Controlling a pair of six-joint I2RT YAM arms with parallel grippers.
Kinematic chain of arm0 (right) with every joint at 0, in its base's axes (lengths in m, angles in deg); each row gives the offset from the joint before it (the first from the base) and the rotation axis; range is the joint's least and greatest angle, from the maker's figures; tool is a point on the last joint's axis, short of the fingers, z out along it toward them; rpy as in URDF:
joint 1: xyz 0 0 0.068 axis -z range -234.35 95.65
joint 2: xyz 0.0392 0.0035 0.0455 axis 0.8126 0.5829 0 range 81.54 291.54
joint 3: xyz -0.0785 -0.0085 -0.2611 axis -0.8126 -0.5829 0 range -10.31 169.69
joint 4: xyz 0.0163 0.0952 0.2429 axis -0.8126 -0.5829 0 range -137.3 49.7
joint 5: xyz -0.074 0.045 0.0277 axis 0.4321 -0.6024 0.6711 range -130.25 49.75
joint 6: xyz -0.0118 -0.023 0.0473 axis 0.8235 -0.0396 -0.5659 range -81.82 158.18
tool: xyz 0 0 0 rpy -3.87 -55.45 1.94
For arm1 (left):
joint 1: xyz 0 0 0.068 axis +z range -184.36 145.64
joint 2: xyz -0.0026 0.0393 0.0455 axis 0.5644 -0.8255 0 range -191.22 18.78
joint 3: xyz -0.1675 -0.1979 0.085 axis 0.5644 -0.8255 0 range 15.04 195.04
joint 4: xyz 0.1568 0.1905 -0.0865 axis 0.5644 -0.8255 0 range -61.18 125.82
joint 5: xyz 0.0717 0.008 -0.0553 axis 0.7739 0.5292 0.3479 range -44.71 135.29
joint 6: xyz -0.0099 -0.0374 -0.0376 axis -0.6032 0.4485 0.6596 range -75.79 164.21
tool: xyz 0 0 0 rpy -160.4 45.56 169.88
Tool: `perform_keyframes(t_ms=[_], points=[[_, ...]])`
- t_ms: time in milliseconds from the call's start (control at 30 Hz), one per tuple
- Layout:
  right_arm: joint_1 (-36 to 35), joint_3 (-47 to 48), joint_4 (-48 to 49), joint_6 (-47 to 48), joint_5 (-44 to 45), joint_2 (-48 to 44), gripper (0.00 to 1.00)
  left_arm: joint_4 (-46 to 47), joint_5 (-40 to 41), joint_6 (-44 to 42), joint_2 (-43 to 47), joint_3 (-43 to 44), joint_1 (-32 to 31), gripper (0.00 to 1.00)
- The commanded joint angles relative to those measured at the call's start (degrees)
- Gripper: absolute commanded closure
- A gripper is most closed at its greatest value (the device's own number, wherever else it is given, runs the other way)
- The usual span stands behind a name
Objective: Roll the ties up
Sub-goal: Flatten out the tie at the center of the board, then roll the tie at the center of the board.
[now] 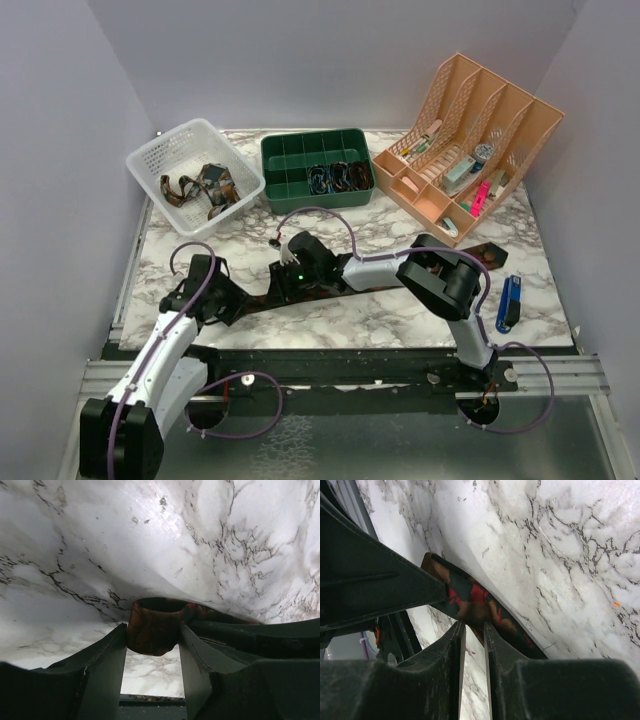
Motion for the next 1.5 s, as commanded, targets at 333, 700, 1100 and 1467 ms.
perform_keyframes(t_ms=[333, 700, 1100, 1467], points=[[0.2, -2.8, -0.5, 1.8, -1.5, -2.7, 0.72, 0.6, 9.9, 6.4, 4.8, -4.3, -0.5, 0.57], [0.2, 1.4, -5.8, 3.3, 0.1, -7.4, 0.62, 2.8, 8.6, 5.6, 10.6, -6.9, -0.5, 0.84], [0.3, 5.1, -13.6, 2.2, 3.1, -2.0, 0.66, 6.8, 7.8, 2.6, 18.2, -9.7, -0.5, 0.86], [0.3, 6.6, -25.4, 7.6, 15.2, -6.8, 0.72, 9.7, 13.2, -3.1, 19.5, -7.6, -0.5, 1.00]])
